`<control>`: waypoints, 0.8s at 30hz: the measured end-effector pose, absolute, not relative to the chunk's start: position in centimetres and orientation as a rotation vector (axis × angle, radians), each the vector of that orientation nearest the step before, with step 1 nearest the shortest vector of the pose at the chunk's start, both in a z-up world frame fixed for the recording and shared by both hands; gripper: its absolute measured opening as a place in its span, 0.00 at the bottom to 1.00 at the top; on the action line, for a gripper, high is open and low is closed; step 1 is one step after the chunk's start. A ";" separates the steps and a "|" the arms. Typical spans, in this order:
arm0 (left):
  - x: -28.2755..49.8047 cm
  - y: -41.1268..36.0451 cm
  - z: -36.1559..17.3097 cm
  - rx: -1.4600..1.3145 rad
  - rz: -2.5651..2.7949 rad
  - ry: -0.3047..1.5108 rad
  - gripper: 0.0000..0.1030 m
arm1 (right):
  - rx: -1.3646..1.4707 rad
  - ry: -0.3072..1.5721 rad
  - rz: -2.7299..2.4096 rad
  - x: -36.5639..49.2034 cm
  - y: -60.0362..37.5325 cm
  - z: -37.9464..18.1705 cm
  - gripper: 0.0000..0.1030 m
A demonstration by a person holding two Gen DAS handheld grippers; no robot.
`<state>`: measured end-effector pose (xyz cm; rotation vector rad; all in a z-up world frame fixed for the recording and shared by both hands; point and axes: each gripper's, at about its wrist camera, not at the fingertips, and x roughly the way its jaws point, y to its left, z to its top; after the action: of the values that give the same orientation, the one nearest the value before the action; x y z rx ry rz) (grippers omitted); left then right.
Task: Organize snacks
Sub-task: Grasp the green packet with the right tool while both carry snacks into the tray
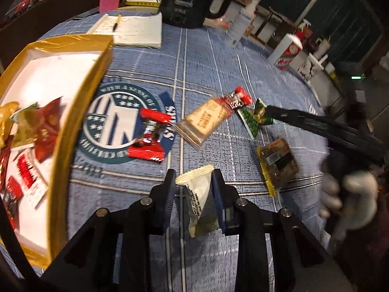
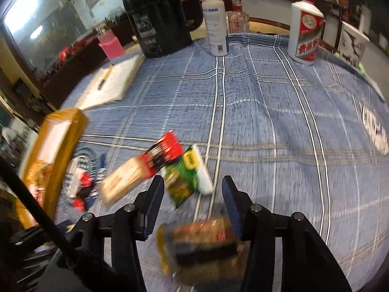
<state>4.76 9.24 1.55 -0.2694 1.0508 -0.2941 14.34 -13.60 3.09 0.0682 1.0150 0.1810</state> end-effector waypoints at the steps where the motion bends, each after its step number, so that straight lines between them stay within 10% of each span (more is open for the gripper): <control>1: 4.6 9.6 1.8 -0.275 -0.295 1.045 0.31 | 0.067 1.030 0.175 14.9 -13.5 2.6 0.48; 24: 2.5 21.1 4.7 -0.374 -0.171 0.956 0.31 | 0.221 0.976 0.243 10.6 -8.8 6.0 0.30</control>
<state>2.50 21.12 4.71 -0.3744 0.9557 -0.1707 10.64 -8.85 5.99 0.2209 0.9764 0.2430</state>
